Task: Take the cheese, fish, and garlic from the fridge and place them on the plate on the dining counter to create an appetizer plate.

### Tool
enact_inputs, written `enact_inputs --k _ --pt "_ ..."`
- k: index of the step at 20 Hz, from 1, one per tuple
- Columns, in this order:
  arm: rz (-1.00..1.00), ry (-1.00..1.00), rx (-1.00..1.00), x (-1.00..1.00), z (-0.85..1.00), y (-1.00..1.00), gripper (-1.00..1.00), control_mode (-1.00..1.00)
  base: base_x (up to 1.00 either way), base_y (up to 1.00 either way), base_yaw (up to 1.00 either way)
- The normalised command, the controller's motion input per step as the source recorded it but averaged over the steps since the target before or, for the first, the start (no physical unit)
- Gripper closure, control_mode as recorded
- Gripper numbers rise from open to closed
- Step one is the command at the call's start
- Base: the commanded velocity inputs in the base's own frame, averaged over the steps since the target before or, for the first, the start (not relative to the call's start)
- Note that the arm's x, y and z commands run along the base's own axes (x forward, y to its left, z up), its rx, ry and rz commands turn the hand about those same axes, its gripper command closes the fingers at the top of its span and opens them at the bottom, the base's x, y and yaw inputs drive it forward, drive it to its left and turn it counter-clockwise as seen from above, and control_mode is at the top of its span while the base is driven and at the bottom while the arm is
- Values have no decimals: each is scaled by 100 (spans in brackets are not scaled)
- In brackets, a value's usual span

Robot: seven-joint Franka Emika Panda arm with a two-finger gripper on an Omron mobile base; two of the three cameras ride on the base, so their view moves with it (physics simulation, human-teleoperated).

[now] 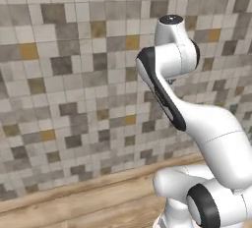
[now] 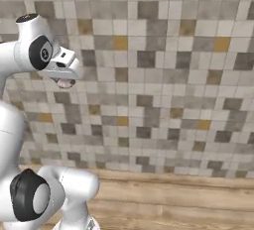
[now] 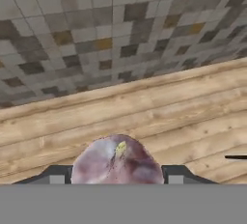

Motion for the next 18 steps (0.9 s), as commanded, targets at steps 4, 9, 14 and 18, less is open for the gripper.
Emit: enact_inputs --k 4,9,14,18 --pt "0 0 0 0 0 0 100 100 81 0 -60" --pt "0 0 0 0 0 0 100 100 64 0 -67" --pt "0 0 0 0 0 0 100 100 62 0 -68" --pt "0 0 0 0 0 0 100 100 69 1 -67"
